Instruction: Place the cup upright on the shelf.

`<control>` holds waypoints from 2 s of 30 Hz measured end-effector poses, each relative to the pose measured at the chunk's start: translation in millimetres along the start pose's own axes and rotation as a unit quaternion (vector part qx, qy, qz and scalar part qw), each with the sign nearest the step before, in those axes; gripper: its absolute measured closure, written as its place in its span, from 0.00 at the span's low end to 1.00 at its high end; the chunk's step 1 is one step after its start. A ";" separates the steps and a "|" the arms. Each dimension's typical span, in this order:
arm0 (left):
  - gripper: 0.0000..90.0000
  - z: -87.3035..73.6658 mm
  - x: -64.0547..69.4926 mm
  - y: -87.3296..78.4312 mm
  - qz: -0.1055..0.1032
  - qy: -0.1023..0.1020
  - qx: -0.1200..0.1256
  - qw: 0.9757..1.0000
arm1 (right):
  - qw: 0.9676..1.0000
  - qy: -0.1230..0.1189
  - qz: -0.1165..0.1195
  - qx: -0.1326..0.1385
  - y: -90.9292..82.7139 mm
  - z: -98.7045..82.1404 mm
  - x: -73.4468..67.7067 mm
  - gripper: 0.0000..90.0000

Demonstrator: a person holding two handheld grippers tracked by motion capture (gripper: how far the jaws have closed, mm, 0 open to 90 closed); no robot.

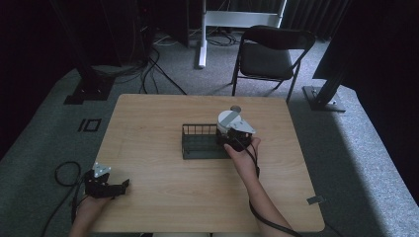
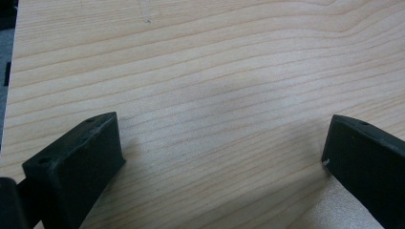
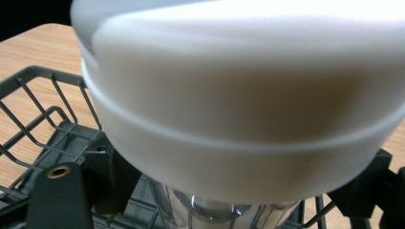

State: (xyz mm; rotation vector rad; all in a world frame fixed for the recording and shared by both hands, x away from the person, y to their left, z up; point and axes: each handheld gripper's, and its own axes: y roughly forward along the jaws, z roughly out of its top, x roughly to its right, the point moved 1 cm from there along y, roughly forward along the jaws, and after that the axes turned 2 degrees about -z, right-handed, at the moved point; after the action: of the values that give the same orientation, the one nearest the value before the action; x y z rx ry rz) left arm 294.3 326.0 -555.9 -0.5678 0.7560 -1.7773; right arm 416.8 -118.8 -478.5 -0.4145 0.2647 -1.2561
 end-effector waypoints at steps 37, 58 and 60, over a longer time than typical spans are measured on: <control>0.00 0.0 0.0 0.0 0.000 0.000 0.000 1.000 | 1.000 -0.013 0.013 -0.016 -0.2 -13.1 1.3 0.15; 0.00 0.0 0.0 0.0 0.000 0.000 0.000 1.000 | 1.000 -0.004 0.025 0.010 -18.1 -15.0 9.3 0.14; 0.00 0.0 0.0 0.0 0.000 0.000 0.000 1.000 | 1.000 -0.007 0.026 0.008 -19.8 -16.1 10.0 0.14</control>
State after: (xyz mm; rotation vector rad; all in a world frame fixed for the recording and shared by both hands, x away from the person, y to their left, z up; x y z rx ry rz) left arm 294.3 326.0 -555.9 -0.5677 0.7561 -1.7773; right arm 395.9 -135.9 -483.8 -0.4002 0.2513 -1.2038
